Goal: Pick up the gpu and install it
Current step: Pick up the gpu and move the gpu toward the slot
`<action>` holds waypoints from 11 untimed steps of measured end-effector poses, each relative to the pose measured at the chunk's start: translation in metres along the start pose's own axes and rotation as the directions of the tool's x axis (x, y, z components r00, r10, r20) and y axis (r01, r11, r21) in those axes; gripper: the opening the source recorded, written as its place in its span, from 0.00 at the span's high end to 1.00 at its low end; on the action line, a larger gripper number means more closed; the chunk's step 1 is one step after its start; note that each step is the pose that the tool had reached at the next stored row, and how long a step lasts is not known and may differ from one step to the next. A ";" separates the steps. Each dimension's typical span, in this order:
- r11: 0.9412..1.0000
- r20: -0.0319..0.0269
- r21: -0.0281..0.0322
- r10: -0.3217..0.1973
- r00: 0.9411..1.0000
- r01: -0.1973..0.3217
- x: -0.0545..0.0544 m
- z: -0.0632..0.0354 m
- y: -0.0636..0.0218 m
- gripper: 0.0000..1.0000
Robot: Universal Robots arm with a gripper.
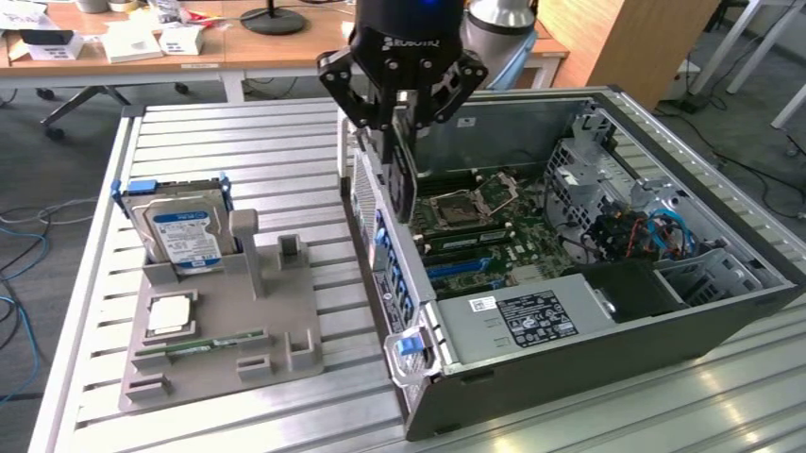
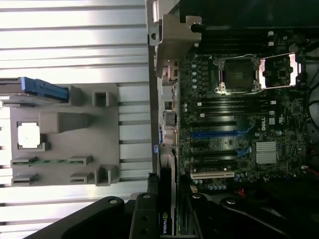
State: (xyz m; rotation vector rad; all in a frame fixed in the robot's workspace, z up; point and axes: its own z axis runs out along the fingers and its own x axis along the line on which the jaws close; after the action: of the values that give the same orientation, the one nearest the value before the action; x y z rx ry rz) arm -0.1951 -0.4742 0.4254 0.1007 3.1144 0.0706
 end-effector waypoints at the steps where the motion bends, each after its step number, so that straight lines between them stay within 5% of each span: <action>1: 1.000 0.000 0.000 0.000 1.000 0.000 -0.004 0.0002 0.0003 0.73; 11: 1.000 0.000 0.000 0.000 1.000 0.000 -0.050 0.0013 0.0032 0.73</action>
State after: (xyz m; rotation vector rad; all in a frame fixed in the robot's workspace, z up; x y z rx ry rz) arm -0.1451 -0.4742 0.4254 0.1008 3.1147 0.0704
